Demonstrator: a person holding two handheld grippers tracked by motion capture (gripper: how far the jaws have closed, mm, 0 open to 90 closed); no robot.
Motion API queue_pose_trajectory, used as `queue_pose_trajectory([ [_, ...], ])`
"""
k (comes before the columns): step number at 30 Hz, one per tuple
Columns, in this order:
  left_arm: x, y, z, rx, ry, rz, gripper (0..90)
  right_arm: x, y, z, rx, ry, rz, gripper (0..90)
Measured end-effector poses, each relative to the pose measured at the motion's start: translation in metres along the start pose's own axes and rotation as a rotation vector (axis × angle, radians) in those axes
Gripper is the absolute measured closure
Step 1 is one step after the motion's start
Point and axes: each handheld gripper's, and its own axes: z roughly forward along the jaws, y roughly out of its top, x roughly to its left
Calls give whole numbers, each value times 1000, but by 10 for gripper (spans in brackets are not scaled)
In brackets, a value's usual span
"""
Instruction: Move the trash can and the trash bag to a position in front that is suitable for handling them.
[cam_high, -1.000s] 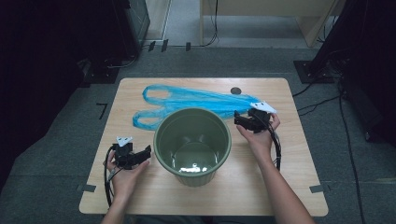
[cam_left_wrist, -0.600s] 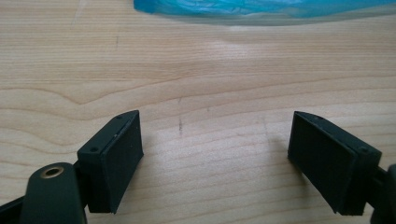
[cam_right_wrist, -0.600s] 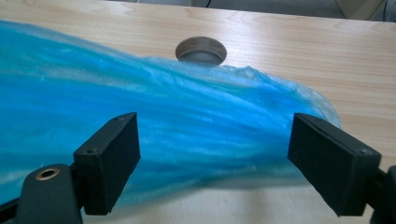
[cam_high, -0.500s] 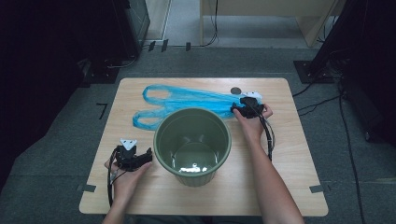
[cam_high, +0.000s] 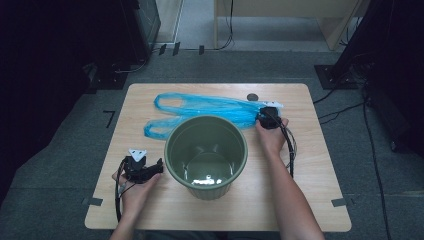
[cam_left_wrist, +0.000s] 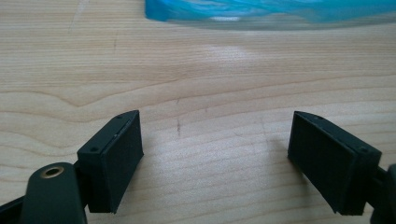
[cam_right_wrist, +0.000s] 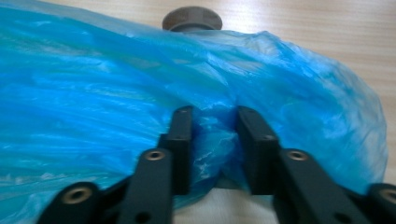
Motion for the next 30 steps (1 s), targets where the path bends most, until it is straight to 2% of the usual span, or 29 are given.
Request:
queue_pose_trajectory([
  [1, 0, 0, 0, 1, 0, 1, 171, -2, -7, -9, -2, 1, -2, 758],
  [2, 0, 0, 0, 1, 0, 1, 171, -2, -7, -9, -2, 1, -2, 758],
  [3, 0, 0, 0, 0, 0, 0, 171, -4, -16, -19, -3, 3, -4, 766],
  [4, 0, 0, 0, 0, 0, 0, 172, -4, -16, -19, -3, 3, -4, 766],
  [5, 0, 0, 0, 0, 0, 0, 171, -6, -25, -30, -3, 6, -11, 768],
  [7, 0, 0, 0, 1, 0, 0, 172, -8, -30, -36, -2, 5, -4, 767],
  [8, 0, 0, 0, 1, 0, -1, 172, -11, -41, -48, -3, 3, -10, 766],
  [9, 0, 0, 0, 1, 0, -1, 172, -11, -41, -48, -3, 3, -10, 766],
  [10, 0, 0, 0, 1, 1, -1, 172, -16, -51, -61, -2, -3, -10, 765],
  [11, 0, 0, 0, 1, 1, -1, 172, -16, -51, -61, -2, -3, -10, 765],
  [15, 0, 0, 0, 1, 1, 0, 172, -36, -76, -92, -4, -31, 16, 761],
  [17, 0, 0, 0, 1, 1, 0, 172, -40, -81, -98, -6, -41, 16, 757],
  [19, 0, 0, 0, 1, 1, -1, 173, -51, -94, -114, -7, -60, 33, 727],
  [20, 0, 0, 0, 1, 1, -1, 173, -51, -94, -114, -7, -60, 33, 727],
  [23, 0, 0, 0, 0, 1, -2, 174, -58, -111, -135, 6, -44, 28, 666],
  [26, 0, 0, 0, 0, 2, -2, 174, -57, -119, -145, 13, -21, 12, 630],
  [27, 0, 0, 0, 0, 2, -3, 174, -56, -126, -154, 17, -1, -2, 607],
  [30, 0, 0, 0, 0, 2, -3, 174, -47, -138, -168, 19, 30, -36, 573],
])
